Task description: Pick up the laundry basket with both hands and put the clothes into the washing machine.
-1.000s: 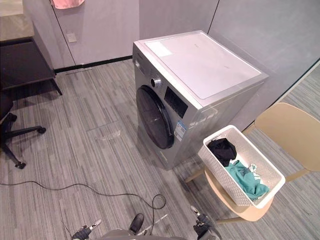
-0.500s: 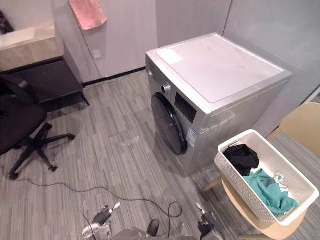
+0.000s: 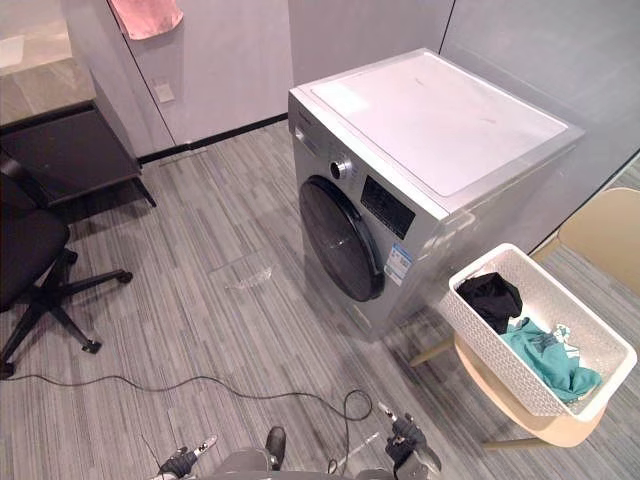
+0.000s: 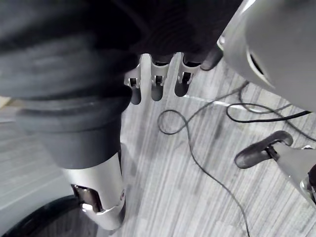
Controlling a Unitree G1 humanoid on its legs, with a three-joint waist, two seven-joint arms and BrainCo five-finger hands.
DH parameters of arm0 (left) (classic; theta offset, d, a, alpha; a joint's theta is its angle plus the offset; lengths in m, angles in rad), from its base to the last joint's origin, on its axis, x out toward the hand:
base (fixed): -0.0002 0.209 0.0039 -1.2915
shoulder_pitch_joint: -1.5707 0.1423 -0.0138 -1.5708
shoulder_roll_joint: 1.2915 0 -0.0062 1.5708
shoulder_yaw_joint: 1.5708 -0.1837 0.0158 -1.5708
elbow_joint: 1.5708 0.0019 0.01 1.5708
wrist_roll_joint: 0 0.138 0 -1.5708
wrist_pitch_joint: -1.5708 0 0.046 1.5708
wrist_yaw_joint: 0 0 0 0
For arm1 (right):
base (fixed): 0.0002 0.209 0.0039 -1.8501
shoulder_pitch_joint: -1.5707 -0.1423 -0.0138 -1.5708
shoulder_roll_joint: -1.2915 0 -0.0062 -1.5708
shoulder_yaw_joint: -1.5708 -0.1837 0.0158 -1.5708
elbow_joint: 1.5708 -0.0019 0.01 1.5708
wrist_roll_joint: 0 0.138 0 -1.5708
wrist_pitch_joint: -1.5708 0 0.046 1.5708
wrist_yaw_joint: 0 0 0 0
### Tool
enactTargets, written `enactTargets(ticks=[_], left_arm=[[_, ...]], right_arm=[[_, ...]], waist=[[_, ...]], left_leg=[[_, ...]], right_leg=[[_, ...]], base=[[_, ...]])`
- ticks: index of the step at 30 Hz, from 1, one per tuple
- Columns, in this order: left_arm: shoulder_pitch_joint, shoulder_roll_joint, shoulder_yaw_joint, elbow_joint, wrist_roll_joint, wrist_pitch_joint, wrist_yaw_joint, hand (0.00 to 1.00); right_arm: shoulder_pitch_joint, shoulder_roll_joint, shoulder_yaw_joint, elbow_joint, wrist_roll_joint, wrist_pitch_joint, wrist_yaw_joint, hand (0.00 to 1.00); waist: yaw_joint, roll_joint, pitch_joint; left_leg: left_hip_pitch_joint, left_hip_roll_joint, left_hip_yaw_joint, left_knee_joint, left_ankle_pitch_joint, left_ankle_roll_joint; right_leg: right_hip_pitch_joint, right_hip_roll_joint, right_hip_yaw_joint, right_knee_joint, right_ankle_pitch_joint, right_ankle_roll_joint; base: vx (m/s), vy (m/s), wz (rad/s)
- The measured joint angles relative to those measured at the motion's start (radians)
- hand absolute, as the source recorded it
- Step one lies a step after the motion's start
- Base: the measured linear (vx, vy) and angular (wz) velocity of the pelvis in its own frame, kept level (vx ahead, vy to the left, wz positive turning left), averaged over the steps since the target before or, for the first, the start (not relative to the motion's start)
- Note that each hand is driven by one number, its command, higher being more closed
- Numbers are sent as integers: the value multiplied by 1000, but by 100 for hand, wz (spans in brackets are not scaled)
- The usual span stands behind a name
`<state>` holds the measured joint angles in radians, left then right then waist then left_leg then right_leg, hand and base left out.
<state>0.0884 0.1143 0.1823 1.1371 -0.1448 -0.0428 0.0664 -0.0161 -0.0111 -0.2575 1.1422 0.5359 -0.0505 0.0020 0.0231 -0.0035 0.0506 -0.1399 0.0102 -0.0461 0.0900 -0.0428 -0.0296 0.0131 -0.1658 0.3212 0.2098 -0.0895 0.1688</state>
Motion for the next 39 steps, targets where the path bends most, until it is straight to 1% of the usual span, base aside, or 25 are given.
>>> enactTargets(ticks=[3,4,5,7,8,9,10,12,13,14,16,17,18,19,20,21,23,24,28,31,34,36,37,38,39], left_arm=[[-12,2,-47,-16,-1,-4,0,0],[-13,3,-62,-27,-1,-4,0,0],[-15,4,-66,-32,-1,-6,-1,0],[-18,15,-68,-28,0,-5,-1,0],[-17,16,-68,-28,0,-4,-1,0],[-11,19,-68,-28,0,-4,-1,0],[4,27,-65,-28,3,-2,-1,0],[17,31,-58,-27,11,5,-1,0],[24,38,-52,-27,24,10,-1,0],[29,40,-43,-27,33,13,-1,0],[35,35,-17,-27,40,16,0,0],[43,34,-14,-27,40,17,0,0],[42,32,-14,-27,40,17,0,0],[39,28,-14,-28,40,17,0,0],[35,28,4,-27,39,17,0,0],[36,15,19,-27,37,15,1,0],[36,-15,27,-28,29,9,1,0],[34,-23,26,-28,16,9,2,0],[32,-31,25,-28,0,-5,2,0],[31,-31,25,-27,1,-4,3,0],[29,-31,25,-25,12,-3,3,0],[25,-32,26,-27,30,-3,3,0],[19,-34,25,-28,37,-3,3,0],[17,-37,25,-28,40,-3,3,0],[14,-41,25,-31,41,-3,3,0]], right_arm=[[4,-8,0,0,-31,16,1,0],[4,-9,0,-2,-34,17,1,0],[5,-9,0,-3,-34,17,2,0],[9,-9,-1,-7,-34,19,2,0],[10,-8,-1,-9,-34,19,2,0],[14,-8,-3,-14,-34,19,3,0],[16,-7,-2,-22,-33,22,4,0],[10,-5,2,-24,-33,24,7,0],[5,-6,2,-24,-30,24,14,0],[1,-8,3,-24,-27,23,20,0],[-8,-9,12,-27,-24,19,21,0],[-6,-12,31,-27,-16,15,20,0],[1,-12,33,-27,-14,15,20,0],[7,-12,33,-26,-12,15,19,0],[13,-19,28,-22,-3,15,15,0],[18,-29,25,-22,6,14,9,0],[15,-48,23,-23,11,10,-2,0],[10,-56,23,-23,14,7,-6,0],[-34,-46,32,-32,27,-19,-18,0],[-41,-39,55,-77,49,-31,-17,0],[-34,-36,83,-96,51,-35,-17,0],[-34,-37,102,-100,51,-35,-18,0],[-32,-39,111,-112,47,-35,-18,0],[-32,-42,111,-114,42,-35,-19,0],[-29,-47,118,-123,39,-34,-19,0]], waist=[[4,8,-23],[4,10,-27],[4,11,-28],[5,12,-29],[5,12,-29],[5,14,-27],[4,26,-19],[2,21,-17],[-3,15,-16],[-6,10,-13],[-5,-4,-15],[-8,-20,-17],[-10,-44,-17],[-10,-56,-18],[-7,-63,-19],[-12,-44,-28],[-9,-24,-36],[-8,-9,-35],[-2,3,-43],[4,1,-42],[-2,7,-39],[-7,15,-26],[-8,29,-2],[-9,35,3],[-7,43,9]], left_leg=[[13,-25,18,-56,31,35],[15,-30,19,-64,40,48],[17,-32,21,-71,43,53],[39,-35,23,-86,53,72],[42,-36,23,-86,53,73],[57,-34,23,-85,50,77],[85,-28,28,-86,43,88],[112,-10,37,-88,36,97],[123,0,43,-91,35,98],[129,5,50,-94,34,97],[134,5,68,-98,31,92],[135,-5,75,-98,24,81],[133,-27,74,-98,21,74],[133,-39,73,-98,20,70],[136,-43,61,-102,17,56],[142,-33,45,-124,24,44],[156,-19,18,-163,46,21],[157,-10,-6,-170,58,20],[154,11,-51,-182,65,9],[155,17,-61,-182,66,9],[153,15,-59,-176,63,9],[121,4,-57,-85,13,6],[96,-4,-55,24,-45,1],[87,-7,-55,63,-65,-5],[69,-15,-55,123,-82,-24]], right_leg=[[-45,-16,-1,38,46,2],[-58,-16,-4,56,59,-12],[-69,-15,-10,71,70,-13],[-104,-3,-21,152,122,-36],[-108,0,-22,165,129,-38],[-122,9,-21,202,142,-55],[-133,31,-19,255,121,-58],[-145,83,-20,278,13,-53],[-157,126,-33,267,-37,-49],[-165,154,-50,238,-58,-49],[-175,189,-62,169,-62,-50],[-173,197,-72,99,-51,-54],[-169,192,-70,52,-19,-92],[-167,185,-72,40,-3,-108],[-149,180,-89,21,-19,-133],[-137,185,-109,-7,-18,-133],[-129,193,-136,-42,-3,-138],[-109,197,-161,-67,9,-146],[-79,211,-209,-112,28,-174],[-69,217,-213,-129,32,-180],[-65,215,-214,-132,31,-180],[-60,208,-213,-118,20,-179],[-48,205,-213,-86,-3,-182],[-47,204,-212,-69,-16,-179],[-52,198,-212,-34,-41,-178]], base=[[57,135,-11],[39,81,-6],[40,69,-3],[51,86,-1],[50,73,-2],[50,61,-6],[57,66,-13],[19,16,-17],[-11,-22,-15],[-28,-45,-16],[-33,-55,-26],[-30,-77,-19],[-23,-87,-4],[-3,-116,11],[-9,-125,22],[-6,-122,23],[110,-114,38],[154,-99,48],[91,-50,39],[99,-37,6],[62,5,3],[27,12,1],[0,0,0],[-44,19,2],[-42,14,3]])
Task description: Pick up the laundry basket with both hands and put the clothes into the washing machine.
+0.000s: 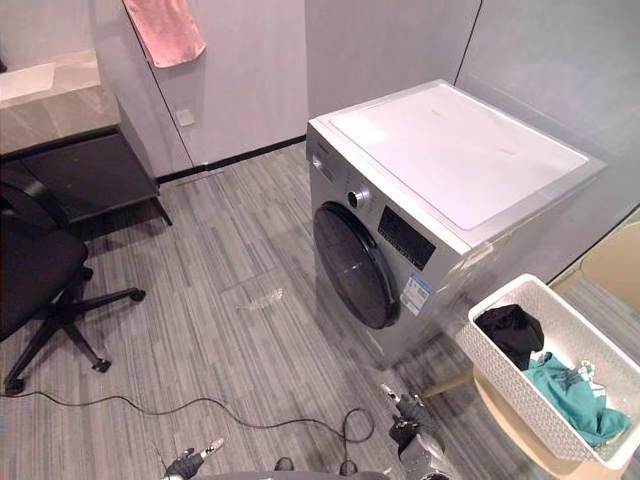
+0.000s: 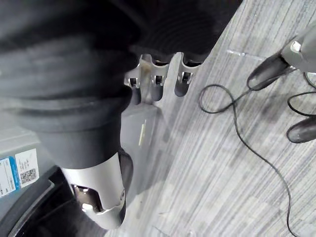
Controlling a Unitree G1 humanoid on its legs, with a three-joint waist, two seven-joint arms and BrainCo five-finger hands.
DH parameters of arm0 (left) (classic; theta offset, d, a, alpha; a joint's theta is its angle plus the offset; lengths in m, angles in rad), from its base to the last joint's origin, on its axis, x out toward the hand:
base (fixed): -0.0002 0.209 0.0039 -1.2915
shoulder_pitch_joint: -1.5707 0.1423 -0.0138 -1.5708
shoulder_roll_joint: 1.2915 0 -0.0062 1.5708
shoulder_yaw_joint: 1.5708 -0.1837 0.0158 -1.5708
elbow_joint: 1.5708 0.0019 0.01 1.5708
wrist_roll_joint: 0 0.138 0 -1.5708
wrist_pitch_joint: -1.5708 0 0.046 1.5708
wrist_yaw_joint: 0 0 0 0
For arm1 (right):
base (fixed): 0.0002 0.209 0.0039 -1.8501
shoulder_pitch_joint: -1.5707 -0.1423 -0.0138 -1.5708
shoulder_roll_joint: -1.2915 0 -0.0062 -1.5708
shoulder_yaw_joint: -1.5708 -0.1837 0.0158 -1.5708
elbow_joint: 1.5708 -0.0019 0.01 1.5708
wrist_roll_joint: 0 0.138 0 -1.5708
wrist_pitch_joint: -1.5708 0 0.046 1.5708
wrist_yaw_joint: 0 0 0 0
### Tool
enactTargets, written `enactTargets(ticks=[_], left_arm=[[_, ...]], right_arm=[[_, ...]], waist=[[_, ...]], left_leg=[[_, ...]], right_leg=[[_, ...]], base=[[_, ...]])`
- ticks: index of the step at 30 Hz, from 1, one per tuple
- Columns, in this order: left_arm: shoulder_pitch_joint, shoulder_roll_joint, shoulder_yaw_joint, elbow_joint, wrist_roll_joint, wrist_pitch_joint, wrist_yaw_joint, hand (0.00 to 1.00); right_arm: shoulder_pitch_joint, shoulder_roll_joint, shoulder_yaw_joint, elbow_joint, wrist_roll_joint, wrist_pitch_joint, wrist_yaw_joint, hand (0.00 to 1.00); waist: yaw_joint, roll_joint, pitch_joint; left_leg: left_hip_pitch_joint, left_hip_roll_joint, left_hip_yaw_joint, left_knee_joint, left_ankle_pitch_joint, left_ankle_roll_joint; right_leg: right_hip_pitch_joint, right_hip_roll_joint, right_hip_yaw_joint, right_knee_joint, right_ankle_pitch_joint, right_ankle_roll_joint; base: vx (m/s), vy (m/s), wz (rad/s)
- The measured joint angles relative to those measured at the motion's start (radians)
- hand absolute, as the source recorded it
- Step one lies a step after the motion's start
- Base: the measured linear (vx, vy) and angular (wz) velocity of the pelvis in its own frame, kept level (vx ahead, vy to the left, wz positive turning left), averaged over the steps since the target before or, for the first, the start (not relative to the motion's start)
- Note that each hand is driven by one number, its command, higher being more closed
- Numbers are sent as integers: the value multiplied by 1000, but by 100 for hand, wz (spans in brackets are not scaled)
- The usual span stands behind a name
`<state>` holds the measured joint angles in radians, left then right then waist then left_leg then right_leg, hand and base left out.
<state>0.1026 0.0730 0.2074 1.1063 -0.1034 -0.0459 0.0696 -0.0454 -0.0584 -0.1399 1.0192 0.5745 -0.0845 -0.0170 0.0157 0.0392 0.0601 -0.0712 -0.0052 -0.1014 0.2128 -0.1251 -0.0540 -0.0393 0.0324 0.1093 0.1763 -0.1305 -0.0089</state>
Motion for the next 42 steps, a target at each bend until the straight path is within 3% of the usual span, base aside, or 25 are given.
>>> enactTargets(ticks=[2,5,7,8,9,10,12,18,19,27,33,42], left_arm=[[0,-7,0,-12,0,-1,0,0],[6,-21,2,-16,0,-1,2,0],[-2,-21,5,-15,0,0,6,0],[-7,-19,7,-17,0,0,14,0],[-1,-24,-3,-18,1,0,23,0],[-2,-28,-5,-14,2,1,24,0],[6,-23,-10,-19,8,-1,25,0],[0,-10,-52,-109,16,-13,21,0],[-4,-9,-58,-124,16,-19,22,0],[-12,-12,-96,-125,9,-28,19,0],[-13,-15,-94,-126,7,-29,20,0],[-19,-18,-101,-213,-35,-47,25,0]], right_arm=[[-3,-14,1,-42,-20,2,-3,0],[-52,-51,2,-141,-45,3,-9,0],[-86,-67,1,-191,-68,2,-25,0],[-118,-78,1,-213,-77,1,-32,0],[-148,-91,4,-236,-81,-10,-39,0],[-161,-98,5,-241,-92,-18,-47,0],[-213,-97,41,-280,-148,-20,-69,0],[-305,-137,39,-384,-280,-20,-98,0],[-339,-153,38,-384,-308,-19,-108,0],[-450,-234,38,-382,-392,-12,-116,0],[-461,-281,37,-382,-444,0,-135,0],[-702,-501,66,-285,-551,30,-133,0]], waist=[[4,5,14],[6,24,14],[1,27,32],[1,24,38],[11,47,38],[19,44,43],[34,47,42],[56,35,57],[57,37,63],[92,54,123],[106,52,142],[105,65,259]], left_leg=[[-14,-19,-3,39,-1,-2],[-23,-46,-11,-34,5,-10],[-50,-55,-2,-8,-21,16],[-76,-46,-15,-4,-21,19],[-75,1,-5,-50,31,-38],[-71,-4,17,-48,36,-7],[-74,-27,63,-56,37,18],[-88,-69,106,-66,36,51],[-100,-74,106,-66,45,66],[-140,-60,85,-101,65,90],[-143,-46,78,-161,107,85],[-183,-38,51,-285,225,75]], right_leg=[[-20,-16,3,53,-39,6],[-100,-44,29,137,-74,4],[-108,-69,33,142,-78,8],[-114,-89,34,149,-83,25],[-128,-76,54,166,-94,45],[-131,-79,75,177,-97,56],[-133,-104,127,119,-68,92],[-94,-163,156,-35,1,136],[-96,-171,156,-55,17,137],[-125,-160,139,-115,77,136],[-142,-148,135,-146,120,132],[-227,-141,135,-161,180,128]], base=[[-62,25,3],[-39,50,-5],[-34,70,7],[-37,73,-13],[-19,80,-27],[43,144,-58],[86,187,-56],[99,158,-19],[60,87,2],[23,5,2],[-34,-45,-1],[-136,-46,3]])
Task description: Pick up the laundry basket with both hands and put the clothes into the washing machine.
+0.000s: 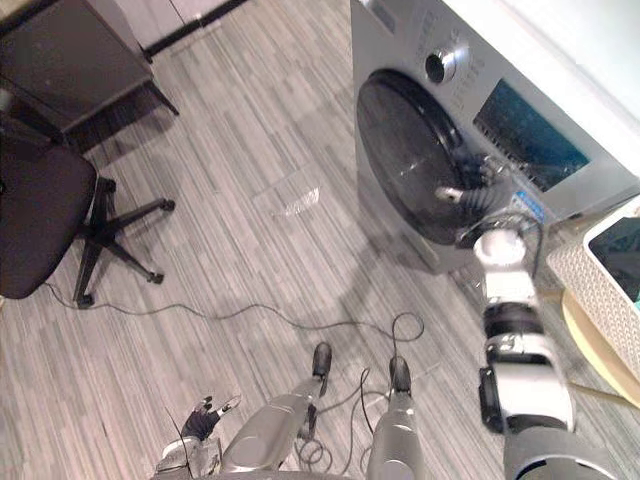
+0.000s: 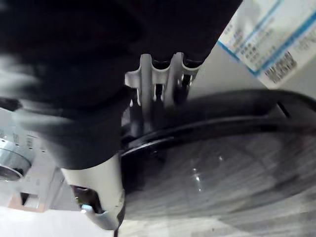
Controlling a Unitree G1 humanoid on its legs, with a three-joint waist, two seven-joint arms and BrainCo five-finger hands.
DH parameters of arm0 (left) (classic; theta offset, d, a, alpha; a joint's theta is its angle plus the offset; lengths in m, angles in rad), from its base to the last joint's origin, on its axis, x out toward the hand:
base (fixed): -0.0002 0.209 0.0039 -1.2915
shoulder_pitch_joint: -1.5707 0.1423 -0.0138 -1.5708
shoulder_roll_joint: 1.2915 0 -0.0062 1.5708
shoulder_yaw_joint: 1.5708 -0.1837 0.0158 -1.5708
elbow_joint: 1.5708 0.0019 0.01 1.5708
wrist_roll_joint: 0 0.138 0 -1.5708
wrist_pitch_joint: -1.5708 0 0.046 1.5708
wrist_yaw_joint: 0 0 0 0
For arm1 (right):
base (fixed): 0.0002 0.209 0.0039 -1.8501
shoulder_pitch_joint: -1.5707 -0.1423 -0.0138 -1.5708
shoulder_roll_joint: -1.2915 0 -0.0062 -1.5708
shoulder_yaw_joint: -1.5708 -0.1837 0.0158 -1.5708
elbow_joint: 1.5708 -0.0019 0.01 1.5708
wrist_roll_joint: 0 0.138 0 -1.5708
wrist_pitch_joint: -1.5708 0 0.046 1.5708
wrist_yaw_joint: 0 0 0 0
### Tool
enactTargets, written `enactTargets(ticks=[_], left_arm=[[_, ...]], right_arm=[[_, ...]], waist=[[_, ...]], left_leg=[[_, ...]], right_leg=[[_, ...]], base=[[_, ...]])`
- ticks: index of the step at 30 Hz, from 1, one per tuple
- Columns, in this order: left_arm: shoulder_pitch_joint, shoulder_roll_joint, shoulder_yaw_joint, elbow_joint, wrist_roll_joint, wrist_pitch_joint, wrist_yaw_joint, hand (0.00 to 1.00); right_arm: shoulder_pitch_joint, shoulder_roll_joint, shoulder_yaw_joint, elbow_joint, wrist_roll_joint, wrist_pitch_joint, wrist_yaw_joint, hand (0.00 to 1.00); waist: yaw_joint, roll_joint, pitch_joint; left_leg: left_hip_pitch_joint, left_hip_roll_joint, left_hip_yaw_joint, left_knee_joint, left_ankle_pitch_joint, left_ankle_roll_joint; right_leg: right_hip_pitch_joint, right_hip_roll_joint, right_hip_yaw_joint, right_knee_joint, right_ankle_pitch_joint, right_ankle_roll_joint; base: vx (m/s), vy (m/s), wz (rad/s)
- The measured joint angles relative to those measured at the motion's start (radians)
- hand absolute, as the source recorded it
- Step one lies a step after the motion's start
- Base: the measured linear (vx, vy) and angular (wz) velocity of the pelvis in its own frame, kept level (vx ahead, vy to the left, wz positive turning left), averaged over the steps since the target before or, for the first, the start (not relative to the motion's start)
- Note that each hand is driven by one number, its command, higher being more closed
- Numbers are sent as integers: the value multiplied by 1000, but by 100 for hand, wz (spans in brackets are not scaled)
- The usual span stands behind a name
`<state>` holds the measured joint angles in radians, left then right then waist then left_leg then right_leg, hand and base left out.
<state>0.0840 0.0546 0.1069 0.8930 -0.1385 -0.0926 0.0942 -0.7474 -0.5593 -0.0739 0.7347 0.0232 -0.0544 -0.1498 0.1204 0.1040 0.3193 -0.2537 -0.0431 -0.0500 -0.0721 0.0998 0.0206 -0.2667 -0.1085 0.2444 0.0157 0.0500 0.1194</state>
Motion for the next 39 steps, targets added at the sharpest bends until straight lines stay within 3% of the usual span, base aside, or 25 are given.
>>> enactTargets(ticks=[5,9,16,23,29,32,34,39], left_arm=[[-4,2,-28,-42,-28,-10,17,0],[-9,5,-56,-82,-53,-25,23,0],[-40,16,-125,-108,-97,-36,41,0],[-66,9,-146,-113,-126,-45,46,0],[-68,1,-108,-109,-124,-38,63,0],[-66,-3,-60,-76,-108,-23,63,0],[-63,-2,-29,-31,-80,-8,62,0],[-64,7,53,14,-4,18,60,0]], right_arm=[[-112,-35,18,11,-59,3,-2,0],[-230,-66,52,164,-65,4,-4,0],[-280,-75,53,345,-7,17,-10,0],[-212,107,135,254,94,21,-43,0],[5,272,322,-90,156,17,-17,0],[129,334,406,-215,173,-13,33,0],[234,384,438,-273,175,-17,67,0],[512,400,360,-389,174,-27,129,0]], waist=[[-12,17,55],[-21,34,101],[3,56,149],[6,57,149],[8,54,145],[16,27,107],[24,-8,50],[3,-103,-41]], left_leg=[[-52,8,-4,-23,45,-19],[-106,17,-5,-25,78,-31],[-138,22,-17,-24,95,-39],[-127,38,-62,-22,106,-45],[-80,62,-84,-23,90,-66],[-66,72,-88,-23,86,-72],[-62,76,-87,-23,81,-76],[-26,74,-85,-23,75,-80]], right_leg=[[-61,8,3,8,7,6],[-119,20,2,17,22,1],[-145,25,-9,14,42,10],[-117,37,-53,15,39,1],[-60,54,-78,14,27,-16],[-36,62,-83,-4,26,-20],[-27,65,-84,-15,25,-21],[23,60,-94,-37,19,-19]], base=[[-142,-67,3],[-88,-56,1],[-16,-45,3],[70,-64,14],[36,-65,9],[35,-79,5],[70,-53,3],[62,-27,6]])
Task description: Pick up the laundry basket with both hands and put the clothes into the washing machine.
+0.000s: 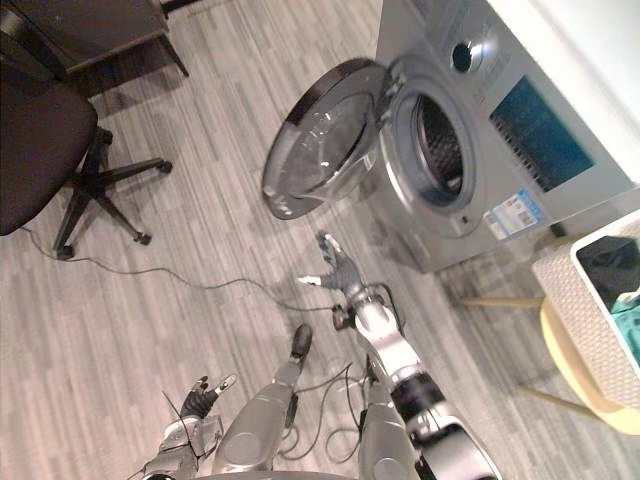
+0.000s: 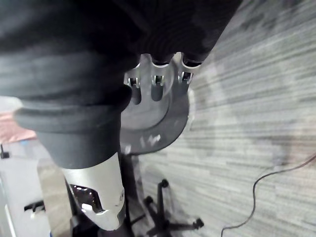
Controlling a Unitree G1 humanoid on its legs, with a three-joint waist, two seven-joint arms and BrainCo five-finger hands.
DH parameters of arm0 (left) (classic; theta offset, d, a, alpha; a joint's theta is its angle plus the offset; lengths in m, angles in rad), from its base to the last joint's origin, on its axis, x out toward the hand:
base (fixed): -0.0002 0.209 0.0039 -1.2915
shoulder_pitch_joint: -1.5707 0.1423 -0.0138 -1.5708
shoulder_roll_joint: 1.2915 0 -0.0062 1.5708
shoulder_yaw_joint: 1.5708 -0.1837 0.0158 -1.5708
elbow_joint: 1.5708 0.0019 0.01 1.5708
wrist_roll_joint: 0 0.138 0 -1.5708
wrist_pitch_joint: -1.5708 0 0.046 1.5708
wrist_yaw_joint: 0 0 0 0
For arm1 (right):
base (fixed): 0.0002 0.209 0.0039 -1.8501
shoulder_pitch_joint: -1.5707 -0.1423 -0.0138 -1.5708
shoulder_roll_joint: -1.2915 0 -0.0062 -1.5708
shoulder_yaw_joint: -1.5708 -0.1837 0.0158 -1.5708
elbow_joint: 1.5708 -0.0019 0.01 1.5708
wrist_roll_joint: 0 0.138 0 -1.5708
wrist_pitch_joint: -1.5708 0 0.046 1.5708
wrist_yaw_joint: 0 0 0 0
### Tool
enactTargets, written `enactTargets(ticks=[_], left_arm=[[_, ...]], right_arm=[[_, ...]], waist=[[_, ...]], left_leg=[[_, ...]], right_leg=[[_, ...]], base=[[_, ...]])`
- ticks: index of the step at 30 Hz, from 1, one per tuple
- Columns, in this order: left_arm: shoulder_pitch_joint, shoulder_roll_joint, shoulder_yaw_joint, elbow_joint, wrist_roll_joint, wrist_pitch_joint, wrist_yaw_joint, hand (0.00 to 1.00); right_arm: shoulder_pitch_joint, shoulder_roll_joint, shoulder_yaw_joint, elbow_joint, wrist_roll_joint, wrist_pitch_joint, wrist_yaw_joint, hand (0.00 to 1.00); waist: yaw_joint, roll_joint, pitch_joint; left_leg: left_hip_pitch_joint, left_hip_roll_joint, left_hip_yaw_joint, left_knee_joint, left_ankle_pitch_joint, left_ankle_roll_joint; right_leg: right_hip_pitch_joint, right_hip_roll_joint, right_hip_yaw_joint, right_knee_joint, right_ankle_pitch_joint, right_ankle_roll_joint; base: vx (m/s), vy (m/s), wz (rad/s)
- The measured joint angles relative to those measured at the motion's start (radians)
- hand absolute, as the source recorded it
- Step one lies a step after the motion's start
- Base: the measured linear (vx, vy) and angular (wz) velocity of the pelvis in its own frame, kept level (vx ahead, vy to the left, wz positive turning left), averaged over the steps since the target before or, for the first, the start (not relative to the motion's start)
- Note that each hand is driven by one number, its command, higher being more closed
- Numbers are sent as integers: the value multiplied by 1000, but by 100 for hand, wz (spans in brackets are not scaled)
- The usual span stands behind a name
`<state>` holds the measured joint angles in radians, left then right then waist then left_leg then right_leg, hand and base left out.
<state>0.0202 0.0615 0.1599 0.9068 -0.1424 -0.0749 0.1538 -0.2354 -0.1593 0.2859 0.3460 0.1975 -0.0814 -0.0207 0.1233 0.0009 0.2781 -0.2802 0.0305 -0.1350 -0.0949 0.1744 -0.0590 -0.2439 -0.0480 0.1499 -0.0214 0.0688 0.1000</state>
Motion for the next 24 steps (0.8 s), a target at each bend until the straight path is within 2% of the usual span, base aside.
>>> enactTargets(ticks=[4,7,11,13,15,17,19,22,24], left_arm=[[-3,2,6,10,30,15,0,0],[-7,4,6,9,38,15,1,0],[-76,31,0,9,40,14,2,0],[-148,75,3,9,32,12,5,0],[-220,113,9,18,13,9,10,0],[-288,163,11,50,-54,2,15,0],[-389,223,36,94,-167,-1,20,0],[-509,297,49,146,-237,-3,22,0],[-626,378,50,163,-301,-10,25,0]], right_arm=[[189,-7,-145,-18,-1,-2,6,0],[268,-3,-205,-16,21,-2,11,0],[358,24,-248,4,50,-2,25,0],[407,49,-249,20,70,-2,30,0],[427,55,-248,36,80,1,47,0],[432,56,-245,40,88,3,59,0],[437,54,-247,41,102,3,75,0],[438,56,-247,40,130,2,85,0],[438,58,-247,40,163,-3,85,0]], waist=[[-9,-32,-53],[-31,-33,-74],[-55,-49,-95],[-59,-72,-110],[-75,-88,-115],[-99,-109,-121],[-120,-139,-117],[-151,-165,-108],[-168,-203,-94]], left_leg=[[1,1,26,-1,-12,4],[0,2,47,-1,-13,6],[-6,12,103,-1,-15,8],[-20,25,144,-1,-17,11],[-41,33,164,-1,-17,11],[-59,38,179,-5,-16,10],[-73,48,215,-6,-16,10],[-91,57,234,-7,-14,6],[-100,60,258,-7,-16,-1]], right_leg=[[-4,-2,22,-14,0,-2],[-9,-1,47,-24,0,-1],[-33,11,99,-41,6,2],[-61,15,124,-51,8,1],[-91,25,134,-52,13,2],[-121,28,163,-49,27,-7],[-152,34,185,-50,35,-2],[-180,43,203,-49,41,1],[-202,47,223,-51,66,0]], base=[[-3,-27,-16],[-6,-39,-26],[6,-60,-44],[15,-94,-54],[12,-84,-38],[0,-65,-36],[12,-68,-47],[-1,-48,-26],[7,-43,-30]])
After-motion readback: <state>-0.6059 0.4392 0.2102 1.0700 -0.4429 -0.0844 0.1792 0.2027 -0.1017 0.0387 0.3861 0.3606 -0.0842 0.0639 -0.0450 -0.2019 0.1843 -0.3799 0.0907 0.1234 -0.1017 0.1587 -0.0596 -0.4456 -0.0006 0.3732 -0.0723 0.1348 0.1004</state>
